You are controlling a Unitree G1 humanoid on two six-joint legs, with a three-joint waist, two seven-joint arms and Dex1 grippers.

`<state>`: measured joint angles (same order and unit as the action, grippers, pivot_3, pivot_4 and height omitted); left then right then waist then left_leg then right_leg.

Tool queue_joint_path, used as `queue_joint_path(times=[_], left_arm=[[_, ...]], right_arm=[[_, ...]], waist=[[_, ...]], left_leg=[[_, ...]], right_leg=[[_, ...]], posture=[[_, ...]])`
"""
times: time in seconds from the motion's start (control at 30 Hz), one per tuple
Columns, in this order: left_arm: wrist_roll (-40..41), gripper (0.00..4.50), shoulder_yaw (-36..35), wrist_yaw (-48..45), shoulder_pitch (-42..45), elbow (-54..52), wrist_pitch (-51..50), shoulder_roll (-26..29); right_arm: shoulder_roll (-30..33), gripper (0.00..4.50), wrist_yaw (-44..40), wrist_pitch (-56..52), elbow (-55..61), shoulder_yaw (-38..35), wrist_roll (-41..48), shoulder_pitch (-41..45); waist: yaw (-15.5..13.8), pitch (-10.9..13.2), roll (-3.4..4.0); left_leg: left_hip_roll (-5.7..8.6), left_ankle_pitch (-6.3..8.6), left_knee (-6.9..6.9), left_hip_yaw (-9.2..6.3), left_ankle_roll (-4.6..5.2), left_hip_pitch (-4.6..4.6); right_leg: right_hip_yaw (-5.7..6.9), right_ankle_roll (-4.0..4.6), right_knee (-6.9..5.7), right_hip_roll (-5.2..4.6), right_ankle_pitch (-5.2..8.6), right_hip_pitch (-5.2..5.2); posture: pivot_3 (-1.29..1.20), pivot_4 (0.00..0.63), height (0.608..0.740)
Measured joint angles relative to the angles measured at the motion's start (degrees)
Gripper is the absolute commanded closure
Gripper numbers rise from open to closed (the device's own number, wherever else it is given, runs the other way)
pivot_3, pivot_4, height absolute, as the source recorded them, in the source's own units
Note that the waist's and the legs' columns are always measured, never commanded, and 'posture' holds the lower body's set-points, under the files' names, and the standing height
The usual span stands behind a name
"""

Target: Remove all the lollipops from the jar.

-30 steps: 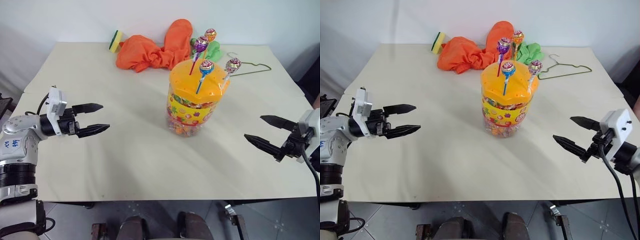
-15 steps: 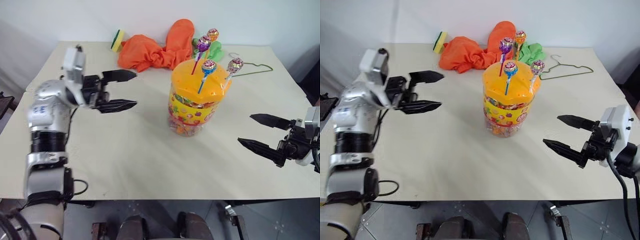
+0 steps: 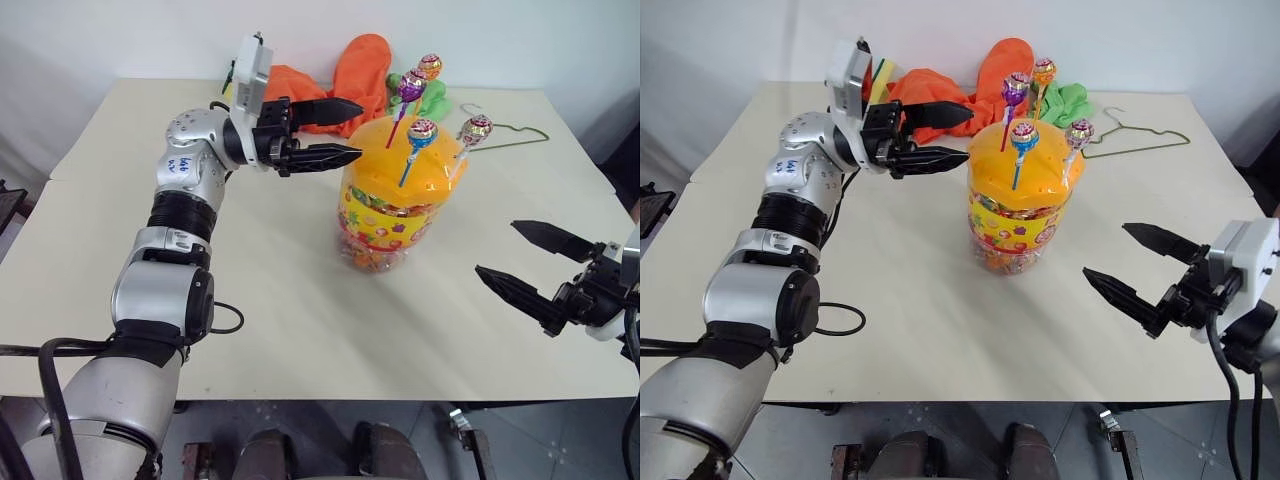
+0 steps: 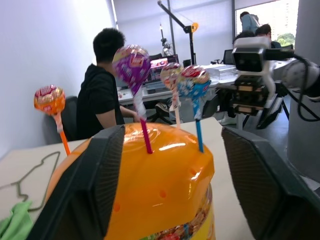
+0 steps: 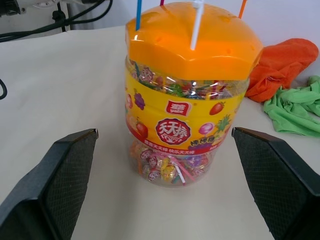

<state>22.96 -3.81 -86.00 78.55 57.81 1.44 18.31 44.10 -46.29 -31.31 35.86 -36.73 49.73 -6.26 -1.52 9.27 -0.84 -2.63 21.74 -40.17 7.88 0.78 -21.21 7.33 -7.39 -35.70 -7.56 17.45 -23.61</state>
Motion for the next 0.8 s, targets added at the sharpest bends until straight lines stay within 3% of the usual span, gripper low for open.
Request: queue_joint_path(times=[0.47, 0.6, 0.8], left_arm=[[-5.18, 1.14, -0.12, 1.09, 5.02, 8.28, 3.01, -5.00], [-6.83, 1.95, -0.18, 4.08, 6.77, 10.05, 3.26, -5.77], [-8.99, 3.80, -0.16, 7.34, 8.66, 11.46, 2.97, -7.06]], right_arm=[[0.17, 0.00, 6.04, -0.05, 4.84, -4.99, 8.23, -1.82], [0.71, 0.00, 7.90, -0.03, 5.37, -6.42, 9.93, -1.50], [0.73, 0.00, 10.02, 0.11, 6.76, -6.66, 10.66, -1.51]], waist=[[0.10, 0.02, -0.04], [-0.12, 0.05, -0.08], [0.01, 0.05, -0.09]], left_leg=[[0.01, 0.00, -0.01, -0.11, 0.00, -0.04], [0.02, 0.00, -0.02, -0.18, 0.01, -0.09], [0.02, 0.00, -0.01, -0.19, 0.01, -0.08]], right_leg=[[0.08, 0.00, 0.02, 0.00, 0.00, 0.03], [0.16, 0.00, 0.04, -0.01, 0.00, 0.05], [0.17, 0.00, 0.04, -0.02, 0.00, 0.05]], posture=[[0.00, 0.150, 0.740], [0.00, 0.150, 0.740], [0.00, 0.150, 0.740]])
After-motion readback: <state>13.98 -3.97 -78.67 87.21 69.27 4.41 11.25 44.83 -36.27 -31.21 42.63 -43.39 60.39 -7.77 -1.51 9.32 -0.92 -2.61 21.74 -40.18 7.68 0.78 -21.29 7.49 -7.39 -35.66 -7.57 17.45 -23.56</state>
